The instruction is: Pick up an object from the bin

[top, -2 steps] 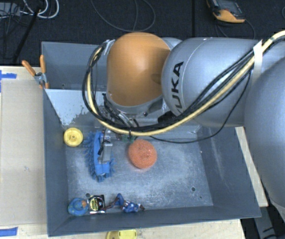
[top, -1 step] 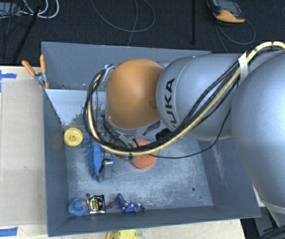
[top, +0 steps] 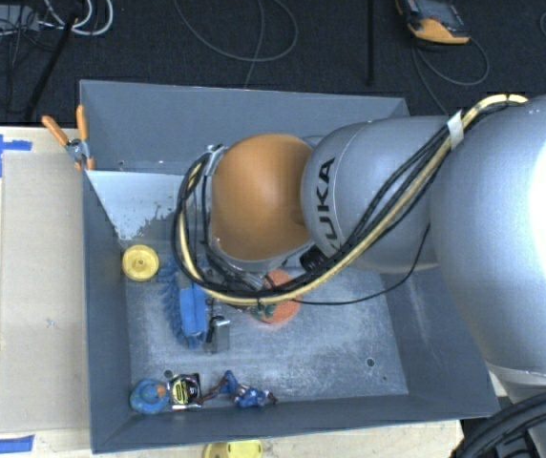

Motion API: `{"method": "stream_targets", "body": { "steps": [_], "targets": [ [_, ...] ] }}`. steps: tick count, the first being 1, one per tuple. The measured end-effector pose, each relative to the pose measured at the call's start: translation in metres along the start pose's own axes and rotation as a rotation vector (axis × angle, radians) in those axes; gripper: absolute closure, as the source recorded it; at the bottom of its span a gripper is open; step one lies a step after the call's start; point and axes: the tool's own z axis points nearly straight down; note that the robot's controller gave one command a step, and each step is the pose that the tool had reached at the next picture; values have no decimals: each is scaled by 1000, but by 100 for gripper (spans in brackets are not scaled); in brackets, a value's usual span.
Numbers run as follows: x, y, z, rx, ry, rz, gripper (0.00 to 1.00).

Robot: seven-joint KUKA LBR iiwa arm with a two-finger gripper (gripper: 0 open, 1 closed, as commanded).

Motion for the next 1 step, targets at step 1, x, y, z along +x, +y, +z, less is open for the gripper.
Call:
{"method": "stream_targets", "body": {
  "steps": [1],
  "targets": [
    [-14,-22,48,-3,-12,-37,100]
  ]
}}
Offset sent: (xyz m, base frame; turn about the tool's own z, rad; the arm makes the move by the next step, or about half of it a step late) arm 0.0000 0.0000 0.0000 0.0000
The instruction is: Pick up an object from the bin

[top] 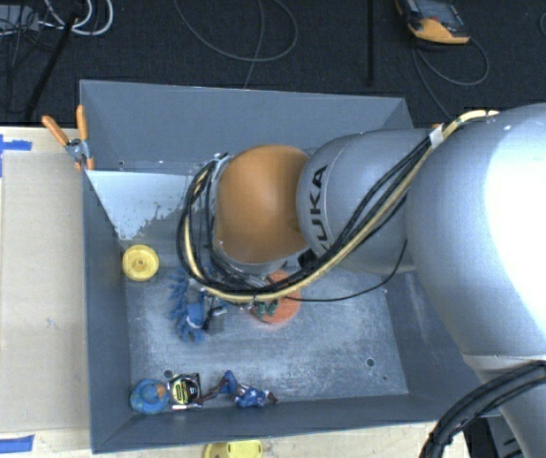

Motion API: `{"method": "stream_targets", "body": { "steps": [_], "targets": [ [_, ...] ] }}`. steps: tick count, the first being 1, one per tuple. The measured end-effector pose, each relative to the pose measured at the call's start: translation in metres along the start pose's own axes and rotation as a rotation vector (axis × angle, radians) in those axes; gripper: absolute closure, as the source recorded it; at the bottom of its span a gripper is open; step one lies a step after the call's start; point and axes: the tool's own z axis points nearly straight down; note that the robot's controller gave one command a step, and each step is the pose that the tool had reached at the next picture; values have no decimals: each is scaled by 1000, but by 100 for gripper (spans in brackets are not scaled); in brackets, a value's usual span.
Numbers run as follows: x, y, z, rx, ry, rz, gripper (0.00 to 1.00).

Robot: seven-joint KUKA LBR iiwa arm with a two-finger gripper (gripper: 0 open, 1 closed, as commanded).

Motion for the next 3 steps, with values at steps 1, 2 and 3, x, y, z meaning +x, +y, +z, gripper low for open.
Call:
{"method": "stream_targets", "body": {
  "steps": [1,2,3],
  "targets": [
    [0,0,0,0,0,1,100],
    [2,1,-3,1,5,-1,100],
    [-10,26,-31,2,1,-15,100]
  ]
}}
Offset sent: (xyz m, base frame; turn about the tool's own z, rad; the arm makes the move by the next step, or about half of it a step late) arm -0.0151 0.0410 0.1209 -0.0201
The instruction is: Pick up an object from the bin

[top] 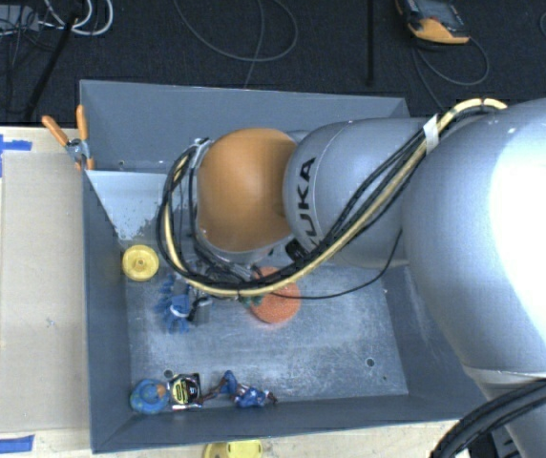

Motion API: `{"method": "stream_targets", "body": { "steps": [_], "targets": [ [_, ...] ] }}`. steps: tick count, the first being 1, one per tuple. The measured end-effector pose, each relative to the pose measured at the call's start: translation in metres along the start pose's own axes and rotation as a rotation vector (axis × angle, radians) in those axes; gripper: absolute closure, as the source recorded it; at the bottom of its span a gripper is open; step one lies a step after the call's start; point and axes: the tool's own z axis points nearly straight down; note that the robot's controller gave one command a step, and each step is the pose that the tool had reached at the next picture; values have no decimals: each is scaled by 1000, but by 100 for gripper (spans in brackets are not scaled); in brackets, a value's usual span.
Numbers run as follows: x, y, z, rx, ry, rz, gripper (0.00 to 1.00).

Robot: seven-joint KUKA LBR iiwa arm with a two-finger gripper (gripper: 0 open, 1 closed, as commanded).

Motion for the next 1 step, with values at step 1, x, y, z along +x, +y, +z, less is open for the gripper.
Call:
{"method": "stream_targets", "body": {
  "steps": [1],
  "targets": [
    [20,-37,-88,0,11,-2,100]
  ]
}}
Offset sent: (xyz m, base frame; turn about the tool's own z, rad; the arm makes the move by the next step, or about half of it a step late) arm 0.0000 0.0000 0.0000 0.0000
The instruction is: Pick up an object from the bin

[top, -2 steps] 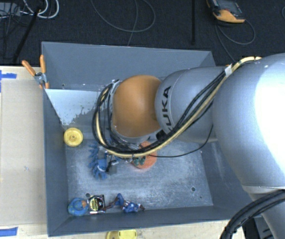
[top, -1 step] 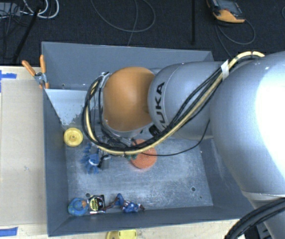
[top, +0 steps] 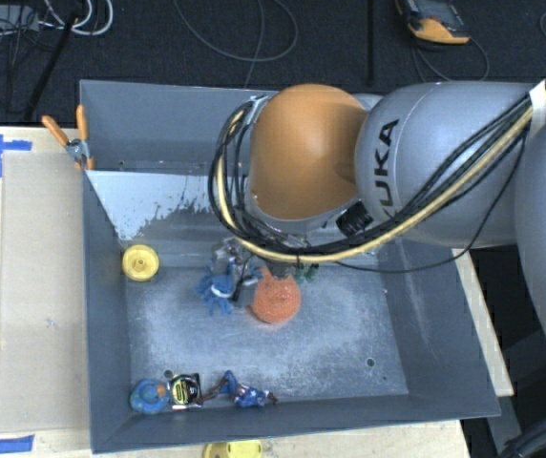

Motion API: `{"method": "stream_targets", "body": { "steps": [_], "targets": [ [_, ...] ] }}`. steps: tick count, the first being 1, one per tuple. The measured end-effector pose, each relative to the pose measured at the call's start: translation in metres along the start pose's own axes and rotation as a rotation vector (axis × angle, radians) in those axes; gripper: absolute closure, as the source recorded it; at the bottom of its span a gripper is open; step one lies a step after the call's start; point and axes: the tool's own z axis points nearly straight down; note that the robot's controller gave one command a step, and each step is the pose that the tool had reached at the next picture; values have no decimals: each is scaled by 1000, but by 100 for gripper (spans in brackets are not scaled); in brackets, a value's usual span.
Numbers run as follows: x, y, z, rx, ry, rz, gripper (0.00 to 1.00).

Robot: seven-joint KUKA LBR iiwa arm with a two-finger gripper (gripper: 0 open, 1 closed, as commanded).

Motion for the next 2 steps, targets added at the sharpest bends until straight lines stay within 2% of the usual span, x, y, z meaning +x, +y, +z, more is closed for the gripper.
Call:
{"method": "stream_targets", "body": {
  "steps": [1,2],
  "targets": [
    [0,0,0,0,0,1,100],
    [-13,-8,-43,0,6,4,100]
  ]
}}
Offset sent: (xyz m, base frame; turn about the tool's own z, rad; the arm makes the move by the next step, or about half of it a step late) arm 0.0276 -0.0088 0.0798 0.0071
